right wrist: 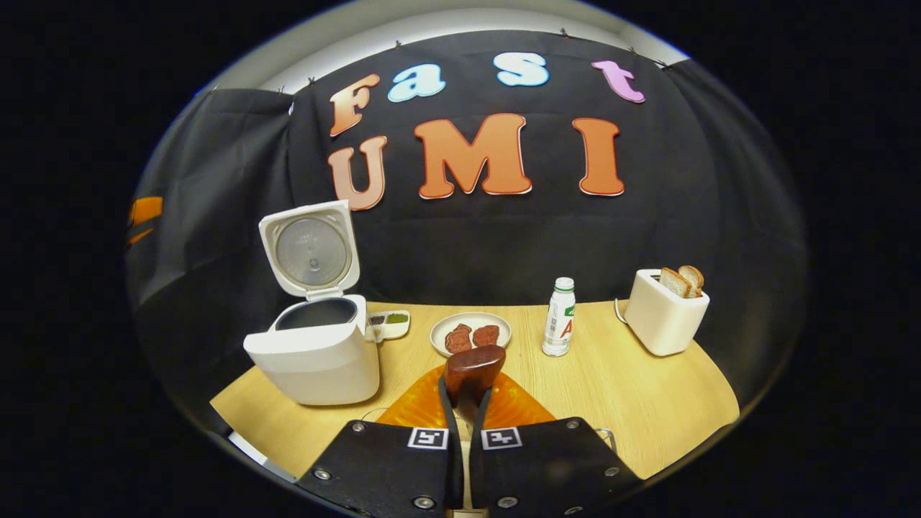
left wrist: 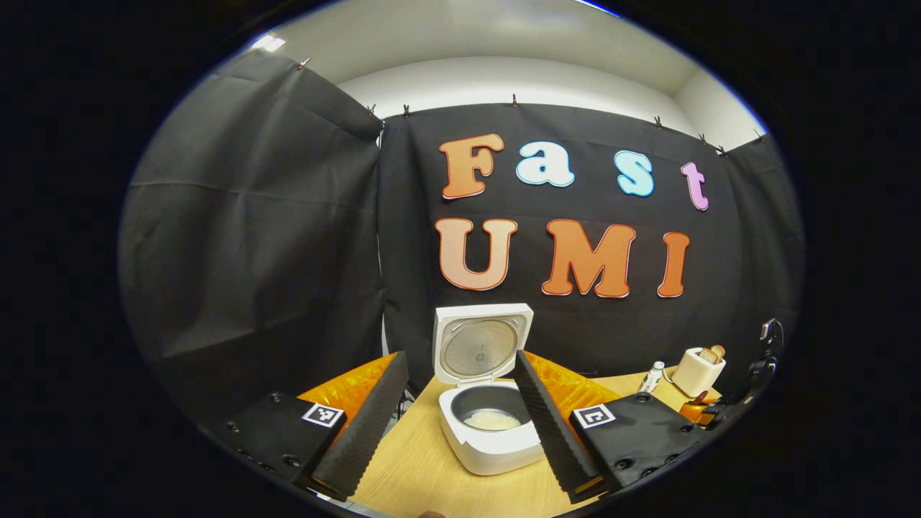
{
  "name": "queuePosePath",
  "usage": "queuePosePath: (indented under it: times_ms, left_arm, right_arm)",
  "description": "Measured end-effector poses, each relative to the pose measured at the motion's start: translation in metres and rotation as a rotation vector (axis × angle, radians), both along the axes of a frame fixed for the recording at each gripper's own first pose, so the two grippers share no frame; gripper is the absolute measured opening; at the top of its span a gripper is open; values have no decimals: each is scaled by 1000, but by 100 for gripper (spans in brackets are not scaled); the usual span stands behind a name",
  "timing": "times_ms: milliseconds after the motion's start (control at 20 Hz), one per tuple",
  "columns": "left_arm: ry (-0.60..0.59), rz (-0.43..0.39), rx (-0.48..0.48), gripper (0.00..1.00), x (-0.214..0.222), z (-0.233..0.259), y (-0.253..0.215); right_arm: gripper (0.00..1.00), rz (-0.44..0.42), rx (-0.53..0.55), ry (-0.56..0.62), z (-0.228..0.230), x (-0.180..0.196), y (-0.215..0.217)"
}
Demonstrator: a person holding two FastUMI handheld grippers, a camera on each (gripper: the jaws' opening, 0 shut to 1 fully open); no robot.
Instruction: Close the left gripper, press the button to open the rice cooker; take a wooden spoon from the chopstick holder with the right hand, scoop a spoonful of rice and pour it into the rice cooker, then put the wooden spoon back into the chopstick holder.
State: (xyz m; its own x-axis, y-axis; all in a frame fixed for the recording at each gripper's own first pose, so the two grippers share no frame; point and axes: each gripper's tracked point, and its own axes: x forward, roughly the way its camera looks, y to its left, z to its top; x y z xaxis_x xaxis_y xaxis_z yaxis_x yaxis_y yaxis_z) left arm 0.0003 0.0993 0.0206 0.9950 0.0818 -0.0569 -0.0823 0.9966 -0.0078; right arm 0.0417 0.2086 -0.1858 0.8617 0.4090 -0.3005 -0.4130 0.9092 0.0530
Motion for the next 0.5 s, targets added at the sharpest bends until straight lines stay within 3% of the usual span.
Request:
queuePosePath:
  times_ms: [350,500]
  left_arm:
    - [32,2,17,100,8,-12,-3]
    - [38,8,23,100,7,-13,-1]
  right_arm:
    - [2,79,-127,-2,-48,-4,17]
    - [3,84,-119,-24,-51,-4,20]
